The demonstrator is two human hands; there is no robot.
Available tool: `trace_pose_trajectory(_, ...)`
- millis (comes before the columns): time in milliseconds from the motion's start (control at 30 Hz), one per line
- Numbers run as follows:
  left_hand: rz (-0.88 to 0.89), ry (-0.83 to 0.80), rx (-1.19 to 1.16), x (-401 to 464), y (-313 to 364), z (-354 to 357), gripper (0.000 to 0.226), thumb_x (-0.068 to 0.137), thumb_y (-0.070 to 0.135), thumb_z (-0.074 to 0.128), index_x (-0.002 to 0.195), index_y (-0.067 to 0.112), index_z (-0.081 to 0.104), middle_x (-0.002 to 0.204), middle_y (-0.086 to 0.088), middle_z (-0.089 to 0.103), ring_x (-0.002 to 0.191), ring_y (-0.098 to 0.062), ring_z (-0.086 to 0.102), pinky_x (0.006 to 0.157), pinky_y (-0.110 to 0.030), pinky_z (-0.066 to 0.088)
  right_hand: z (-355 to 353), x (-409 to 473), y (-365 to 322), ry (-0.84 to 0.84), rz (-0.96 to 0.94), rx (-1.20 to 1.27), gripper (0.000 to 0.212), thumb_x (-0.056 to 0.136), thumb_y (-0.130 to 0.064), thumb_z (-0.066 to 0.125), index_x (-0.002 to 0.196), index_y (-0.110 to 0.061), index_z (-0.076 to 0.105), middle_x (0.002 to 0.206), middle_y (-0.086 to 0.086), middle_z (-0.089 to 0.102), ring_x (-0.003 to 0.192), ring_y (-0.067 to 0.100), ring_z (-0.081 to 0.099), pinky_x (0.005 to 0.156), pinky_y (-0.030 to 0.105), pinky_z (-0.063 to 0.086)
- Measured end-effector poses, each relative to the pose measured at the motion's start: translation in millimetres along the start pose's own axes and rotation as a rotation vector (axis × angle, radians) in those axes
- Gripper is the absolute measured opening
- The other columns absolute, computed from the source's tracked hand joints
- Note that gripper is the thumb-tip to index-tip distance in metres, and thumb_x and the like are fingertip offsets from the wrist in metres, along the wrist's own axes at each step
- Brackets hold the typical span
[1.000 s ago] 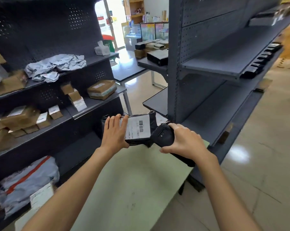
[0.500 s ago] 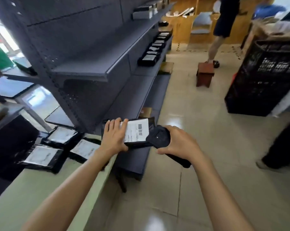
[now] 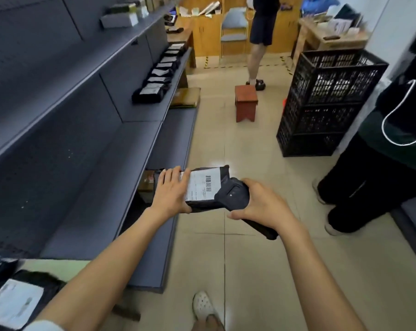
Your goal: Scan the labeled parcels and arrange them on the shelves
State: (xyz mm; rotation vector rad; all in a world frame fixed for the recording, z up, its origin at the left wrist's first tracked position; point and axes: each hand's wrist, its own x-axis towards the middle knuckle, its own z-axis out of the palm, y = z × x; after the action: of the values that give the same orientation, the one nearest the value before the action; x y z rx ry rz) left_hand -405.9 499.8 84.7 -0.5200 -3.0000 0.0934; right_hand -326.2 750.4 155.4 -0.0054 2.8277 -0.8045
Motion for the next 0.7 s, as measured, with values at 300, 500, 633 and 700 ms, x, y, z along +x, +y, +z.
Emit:
trace_pose_trajectory(300, 0.026, -0.007, -0.040, 198, -68, 23, 0.116, 0.055, 0.060, 0.079, 0.146, 0.015, 0.022, 0.138, -0.013, 0.033, 0.128, -0.031, 0.033, 0.117, -0.046, 0.017, -37, 200, -7, 0.014, 0.005, -0.009, 0.073, 0.059, -0.057, 0.082, 0.121, -0.029, 0.053, 0.109, -0.011, 0.061, 0.095, 0.019, 0.061, 0.081, 0.041, 0.053)
trace_pose_trajectory(500, 0.018, -0.006, -0.048, 345, -123, 29, 0.116, 0.054, 0.057, 0.081, 0.145, 0.014, 0.023, 0.136, -0.013, 0.034, 0.127, -0.033, 0.033, 0.117, -0.047, 0.019, -71, 339, -17, 0.041, 0.014, 0.021, 0.076, 0.058, -0.061, 0.081, 0.121, -0.030, 0.052, 0.111, -0.011, 0.061, 0.097, 0.019, 0.062, 0.082, 0.043, 0.054)
trace_pose_trajectory(633, 0.010, -0.045, -0.053, 419, -135, 47, 0.119, 0.055, 0.061, 0.079, 0.147, 0.015, 0.019, 0.137, -0.012, 0.032, 0.128, -0.032, 0.033, 0.118, -0.047, 0.017, -82, 419, -10, 0.011, 0.033, 0.011, 0.075, 0.061, -0.059, 0.082, 0.124, -0.030, 0.051, 0.113, -0.011, 0.060, 0.098, 0.017, 0.060, 0.083, 0.039, 0.052)
trace_pose_trajectory(700, -0.005, -0.060, -0.057, 451, -144, 61, 0.123, 0.057, 0.061, 0.079, 0.150, 0.013, 0.015, 0.140, -0.013, 0.031, 0.130, -0.032, 0.032, 0.119, -0.047, 0.015, -84, 463, -7, -0.014, 0.029, 0.007, 0.076, 0.062, -0.058, 0.082, 0.125, -0.030, 0.050, 0.114, -0.011, 0.059, 0.099, 0.017, 0.059, 0.083, 0.038, 0.051)
